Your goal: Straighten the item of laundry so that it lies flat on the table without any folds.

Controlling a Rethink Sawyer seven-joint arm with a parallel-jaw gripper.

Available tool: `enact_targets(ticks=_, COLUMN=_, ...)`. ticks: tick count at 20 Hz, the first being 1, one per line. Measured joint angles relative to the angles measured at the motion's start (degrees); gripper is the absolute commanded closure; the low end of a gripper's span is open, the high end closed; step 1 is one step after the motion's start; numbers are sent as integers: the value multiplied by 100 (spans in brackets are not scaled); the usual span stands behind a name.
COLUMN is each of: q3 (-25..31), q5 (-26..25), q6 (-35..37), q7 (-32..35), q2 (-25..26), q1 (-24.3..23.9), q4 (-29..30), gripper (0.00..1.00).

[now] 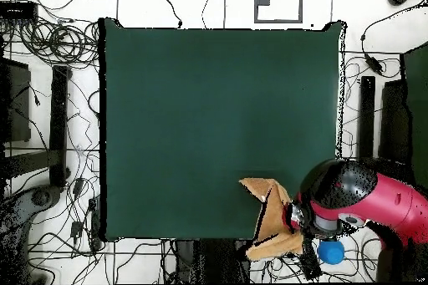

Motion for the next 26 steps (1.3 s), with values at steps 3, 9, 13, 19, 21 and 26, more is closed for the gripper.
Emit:
enact_targets(ticks=3, q3=-52, q5=18, q6=8, q7=0, q2=4, q1=0, q4=0, gripper=100)
enact_targets(ticks=9, q3=-154, q5=33, q6=439, q7=0, q2=212, q1=41, q4=-2, gripper=100)
enact_targets(ticks=13, q3=-174, q5=59, q6=785, q7=0, q2=344, q1=78, q4=-2, gripper=100)
enact_targets(ticks=19, q3=-312, q5=153, q6=1150, q7=0, q2=428, q1=225, q4=5, gripper=100)
enact_targets(ticks=21, q3=-377, q5=220, q6=1160, q7=0, q2=368, q1=315, q4=32, gripper=100)
enact_targets(ticks=26, q3=-554, q5=404, q6=1160, q7=0, q2=187, q1=489, q4=231, gripper=100)
